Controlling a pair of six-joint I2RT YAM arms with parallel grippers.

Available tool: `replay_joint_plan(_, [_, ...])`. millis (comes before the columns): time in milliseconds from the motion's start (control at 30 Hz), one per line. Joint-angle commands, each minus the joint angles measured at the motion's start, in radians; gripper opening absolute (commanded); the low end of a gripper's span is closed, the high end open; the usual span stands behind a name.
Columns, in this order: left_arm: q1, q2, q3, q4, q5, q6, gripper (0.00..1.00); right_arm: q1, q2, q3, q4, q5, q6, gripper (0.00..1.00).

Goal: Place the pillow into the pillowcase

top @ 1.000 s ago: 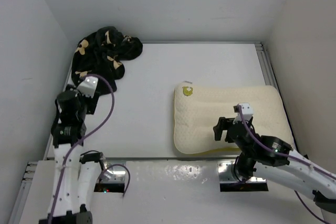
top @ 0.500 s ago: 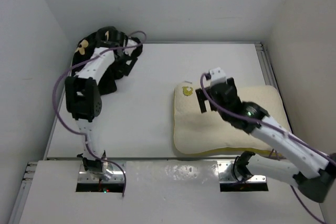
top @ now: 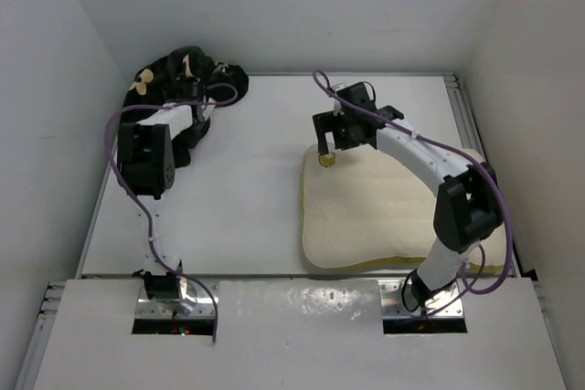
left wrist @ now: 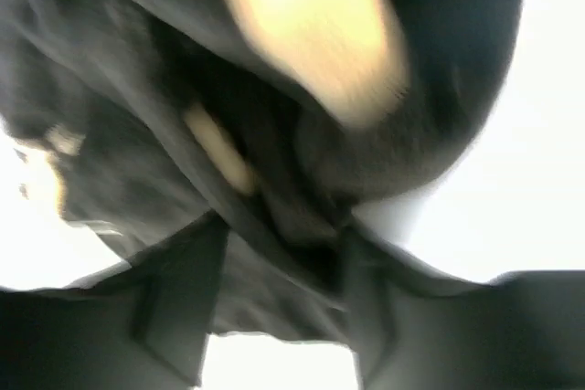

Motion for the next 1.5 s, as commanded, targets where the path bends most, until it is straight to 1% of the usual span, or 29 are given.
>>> replay_joint_plan(0, [-0.011, -0.125, -0.187, 0.028, 0.115, 0.109, 0.1, -0.021, -0.027, 0.07, 0.043, -0.069, 0.025, 0.98])
replay_joint_plan(33, [-0.011, -0.157, -0.292, 0.031, 0.144, 0.142, 0.0, -0.019, -0.027, 0.075, 0.047, -0.069, 0.027, 0.98])
replay_joint_plan(67, [-0.002, -0.253, -0.343, 0.019, 0.17, 0.177, 0.0, -0.019, -0.03, 0.076, 0.055, -0.072, 0.027, 0.98])
replay_joint_plan(100, [0.004, -0.306, -0.397, -0.007, 0.211, 0.29, 0.0, -0.018, -0.034, 0.072, 0.062, -0.072, 0.027, 0.98])
replay_joint_plan(133, [0.01, -0.366, -0.446, -0.038, 0.31, 0.362, 0.0, -0.015, -0.041, 0.067, 0.087, -0.077, 0.025, 0.98])
replay_joint_plan(167, [0.064, -0.501, -0.542, -0.128, 0.357, 0.525, 0.0, -0.012, -0.05, 0.052, 0.101, -0.092, 0.027, 0.98])
replay_joint_plan(233, [0.116, -0.64, -0.626, -0.235, 0.431, 0.701, 0.0, -0.01, -0.059, 0.032, 0.151, -0.109, 0.036, 0.98])
replay_joint_plan(267, [0.168, -0.779, -0.705, -0.3, 0.422, 0.773, 0.0, -0.012, -0.065, 0.012, 0.17, -0.127, 0.042, 0.98])
replay_joint_plan(300, [0.191, -0.844, -0.741, -0.331, 0.404, 0.923, 0.0, -0.016, -0.07, 0.004, 0.184, -0.137, 0.059, 0.98])
replay_joint_plan(333, [0.213, -0.898, -0.771, -0.352, 0.346, 1.003, 0.0, -0.016, -0.07, 0.001, 0.207, -0.143, 0.067, 0.98])
replay_joint_plan(367, [0.249, -1.005, -0.802, -0.365, 0.325, 1.059, 0.0, -0.016, -0.071, -0.003, 0.214, -0.149, 0.071, 0.98])
replay_joint_plan(400, [0.265, -1.047, -0.84, -0.353, 0.315, 1.129, 0.0, -0.015, -0.068, -0.003, 0.216, -0.151, 0.078, 0.98])
replay_joint_plan(467, [0.294, -1.103, -0.833, -0.349, 0.353, 1.165, 0.01, -0.01, -0.068, -0.002, 0.213, -0.148, 0.082, 0.98])
replay_joint_plan(567, [0.288, -1.038, -0.703, -0.255, 0.513, 0.976, 0.62, -0.015, -0.071, 0.004, 0.207, -0.157, 0.067, 0.99])
replay_joint_plan(600, [0.282, -1.006, -0.654, -0.21, 0.559, 0.746, 0.94, -0.019, -0.07, -0.002, 0.208, -0.161, 0.047, 0.99])
replay_joint_plan(633, [0.277, -0.967, -0.537, -0.17, 0.625, 0.623, 1.0, -0.022, -0.071, -0.002, 0.21, -0.164, 0.041, 0.99])
replay_joint_plan(667, [0.256, -0.858, -0.473, -0.112, 0.649, 0.42, 1.0, -0.033, -0.064, 0.003, 0.208, -0.164, 0.035, 0.99])
replay_joint_plan(700, [0.244, -0.733, -0.322, -0.107, 0.702, 0.356, 1.0, -0.044, -0.045, 0.01, 0.205, -0.167, 0.039, 0.99])
replay_joint_plan(733, [0.207, -0.66, -0.245, -0.104, 0.718, 0.293, 1.0, -0.053, -0.036, 0.021, 0.201, -0.171, 0.044, 0.99])
replay_joint_plan(767, [0.19, -0.594, -0.17, -0.075, 0.718, 0.156, 1.0, -0.071, -0.022, 0.049, 0.195, -0.18, 0.055, 0.99])
replay_joint_plan(800, [0.154, -0.461, -0.018, -0.035, 0.677, 0.094, 1.0, -0.084, -0.001, 0.061, 0.182, -0.195, 0.061, 0.99])
replay_joint_plan(867, [0.117, -0.323, 0.134, -0.02, 0.573, -0.008, 1.0, -0.104, 0.019, 0.089, 0.173, -0.203, 0.071, 0.99])
replay_joint_plan(933, [0.068, -0.121, 0.354, -0.007, 0.516, -0.03, 1.0, -0.117, 0.036, 0.104, 0.167, -0.194, 0.075, 0.99])
replay_joint_plan(1067, [-0.006, 0.141, 0.619, 0.04, 0.434, -0.085, 1.0, -0.14, 0.078, 0.145, 0.126, -0.163, 0.09, 0.99])
replay_joint_plan(1133, [-0.038, 0.231, 0.641, 0.092, 0.413, -0.079, 1.0, -0.147, 0.085, 0.139, 0.116, -0.16, 0.091, 0.99])
replay_joint_plan(1300, [-0.074, 0.282, 0.514, 0.203, 0.284, -0.007, 0.99, -0.154, 0.107, 0.155, 0.072, -0.132, 0.102, 0.98])
replay_joint_plan(1400, [-0.069, 0.267, 0.447, 0.189, 0.304, 0.016, 0.74, -0.154, 0.088, 0.147, 0.081, -0.123, 0.11, 0.98])
replay_joint_plan(1433, [-0.069, 0.238, 0.419, 0.187, 0.31, 0.025, 0.53, -0.154, 0.062, 0.13, 0.087, -0.125, 0.116, 0.98])
replay_joint_plan(1467, [-0.069, 0.223, 0.39, 0.187, 0.313, 0.048, 0.46, -0.154, 0.047, 0.115, 0.096, -0.123, 0.121, 0.98])
